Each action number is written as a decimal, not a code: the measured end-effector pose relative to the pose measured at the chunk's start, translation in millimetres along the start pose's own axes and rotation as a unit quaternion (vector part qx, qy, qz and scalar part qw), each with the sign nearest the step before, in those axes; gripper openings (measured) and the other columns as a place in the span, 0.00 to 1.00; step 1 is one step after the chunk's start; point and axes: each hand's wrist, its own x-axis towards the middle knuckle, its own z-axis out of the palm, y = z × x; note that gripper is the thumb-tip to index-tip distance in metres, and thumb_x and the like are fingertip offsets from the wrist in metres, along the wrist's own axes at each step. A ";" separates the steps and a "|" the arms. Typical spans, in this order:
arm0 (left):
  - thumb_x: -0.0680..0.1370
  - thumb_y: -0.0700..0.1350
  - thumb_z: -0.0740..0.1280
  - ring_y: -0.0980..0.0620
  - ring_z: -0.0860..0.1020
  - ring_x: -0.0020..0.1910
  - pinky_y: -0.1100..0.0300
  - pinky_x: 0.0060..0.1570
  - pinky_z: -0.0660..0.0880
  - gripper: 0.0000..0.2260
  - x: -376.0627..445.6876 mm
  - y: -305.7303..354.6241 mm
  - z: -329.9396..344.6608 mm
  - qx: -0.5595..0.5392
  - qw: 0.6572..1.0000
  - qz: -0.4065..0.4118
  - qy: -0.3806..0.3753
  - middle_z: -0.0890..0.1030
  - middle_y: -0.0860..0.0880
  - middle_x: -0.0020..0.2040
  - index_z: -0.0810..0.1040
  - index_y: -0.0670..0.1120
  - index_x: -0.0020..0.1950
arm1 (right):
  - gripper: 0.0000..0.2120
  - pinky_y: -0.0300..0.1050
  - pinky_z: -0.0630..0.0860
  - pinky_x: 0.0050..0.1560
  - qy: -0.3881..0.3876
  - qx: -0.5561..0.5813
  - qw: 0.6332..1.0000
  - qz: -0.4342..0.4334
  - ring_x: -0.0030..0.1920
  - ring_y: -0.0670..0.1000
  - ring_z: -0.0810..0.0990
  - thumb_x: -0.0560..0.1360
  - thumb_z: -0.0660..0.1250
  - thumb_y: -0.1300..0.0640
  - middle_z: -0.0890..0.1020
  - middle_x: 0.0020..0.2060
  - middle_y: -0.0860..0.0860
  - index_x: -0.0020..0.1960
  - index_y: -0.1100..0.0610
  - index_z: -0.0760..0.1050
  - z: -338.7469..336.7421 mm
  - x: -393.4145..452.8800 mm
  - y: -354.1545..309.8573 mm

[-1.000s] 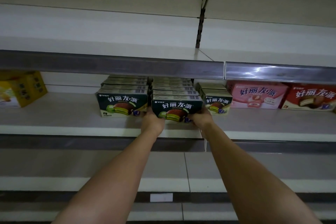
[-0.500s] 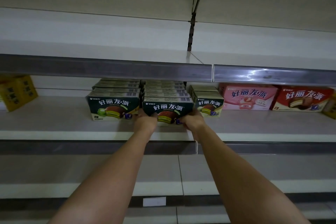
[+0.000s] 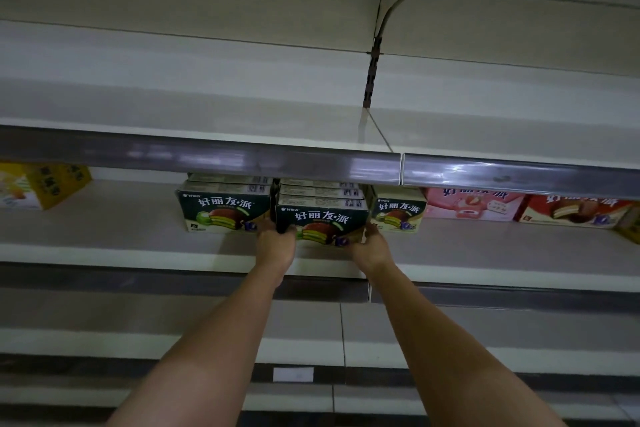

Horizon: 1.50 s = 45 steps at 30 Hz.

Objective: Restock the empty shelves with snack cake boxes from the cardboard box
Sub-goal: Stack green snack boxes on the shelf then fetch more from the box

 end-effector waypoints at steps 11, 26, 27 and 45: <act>0.82 0.50 0.58 0.39 0.74 0.60 0.50 0.54 0.71 0.18 -22.7 -5.5 -16.8 0.133 0.989 0.072 -0.002 0.75 0.40 0.64 0.69 0.42 0.68 | 0.31 0.51 0.65 0.70 0.064 -0.111 0.992 0.019 0.72 0.59 0.65 0.78 0.65 0.58 0.65 0.73 0.58 0.77 0.59 0.56 -29.7 -51.6 15.2; 0.82 0.56 0.53 0.43 0.73 0.64 0.52 0.57 0.71 0.20 -100.9 -37.9 -18.2 0.268 0.915 0.199 -0.227 0.74 0.45 0.67 0.69 0.49 0.71 | 0.32 0.52 0.65 0.70 0.201 -0.104 0.970 0.083 0.71 0.57 0.67 0.79 0.59 0.42 0.66 0.73 0.57 0.76 0.58 0.57 -39.2 -190.2 74.5; 0.82 0.55 0.53 0.43 0.73 0.64 0.53 0.57 0.71 0.20 -108.3 -43.2 -12.3 0.268 0.911 0.199 -0.244 0.74 0.45 0.67 0.69 0.48 0.71 | 0.32 0.51 0.65 0.70 0.211 -0.101 0.968 0.093 0.71 0.57 0.67 0.79 0.58 0.42 0.67 0.72 0.57 0.76 0.57 0.57 -42.8 -201.5 81.6; 0.82 0.59 0.51 0.43 0.71 0.66 0.49 0.62 0.70 0.24 -382.5 -111.3 128.1 0.324 0.724 0.280 -0.540 0.70 0.44 0.70 0.68 0.47 0.72 | 0.28 0.50 0.63 0.69 0.426 -0.076 0.842 0.322 0.71 0.57 0.66 0.80 0.56 0.41 0.67 0.72 0.56 0.75 0.56 0.61 -180.3 -476.1 230.1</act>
